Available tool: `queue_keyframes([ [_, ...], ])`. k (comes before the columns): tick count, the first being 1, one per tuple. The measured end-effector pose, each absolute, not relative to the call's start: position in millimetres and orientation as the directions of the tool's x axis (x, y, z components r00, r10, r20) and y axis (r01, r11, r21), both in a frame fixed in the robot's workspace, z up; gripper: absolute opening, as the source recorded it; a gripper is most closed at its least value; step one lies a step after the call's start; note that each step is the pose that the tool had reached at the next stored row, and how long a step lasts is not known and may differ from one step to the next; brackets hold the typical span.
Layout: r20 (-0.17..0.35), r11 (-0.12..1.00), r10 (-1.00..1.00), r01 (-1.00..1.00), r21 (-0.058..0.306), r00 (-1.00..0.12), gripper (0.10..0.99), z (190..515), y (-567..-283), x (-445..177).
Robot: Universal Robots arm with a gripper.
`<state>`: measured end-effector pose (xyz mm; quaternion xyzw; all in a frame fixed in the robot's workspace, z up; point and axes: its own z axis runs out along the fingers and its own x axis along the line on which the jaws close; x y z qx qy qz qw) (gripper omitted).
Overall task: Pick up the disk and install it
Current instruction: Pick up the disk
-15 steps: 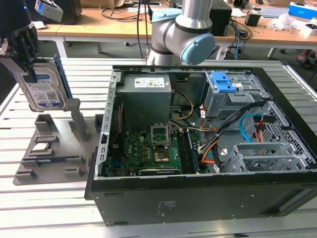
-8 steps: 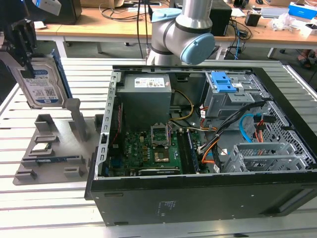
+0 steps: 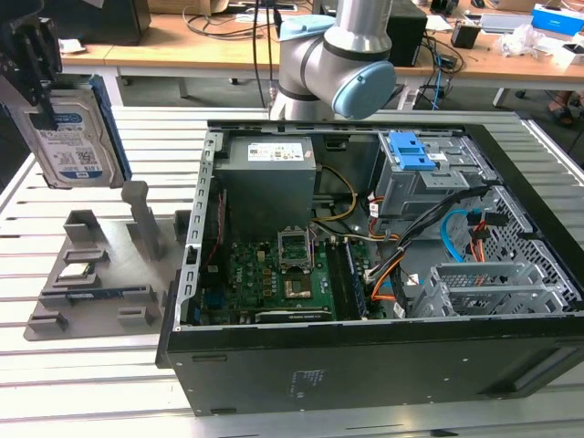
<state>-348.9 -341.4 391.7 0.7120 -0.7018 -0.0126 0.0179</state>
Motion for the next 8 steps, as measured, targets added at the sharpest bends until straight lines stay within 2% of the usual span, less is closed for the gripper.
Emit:
queue_keyframes([
  [8, 0.007, -0.014, -1.0, -0.999, 0.043, 0.015, 0.365, 405, -341, -349],
])
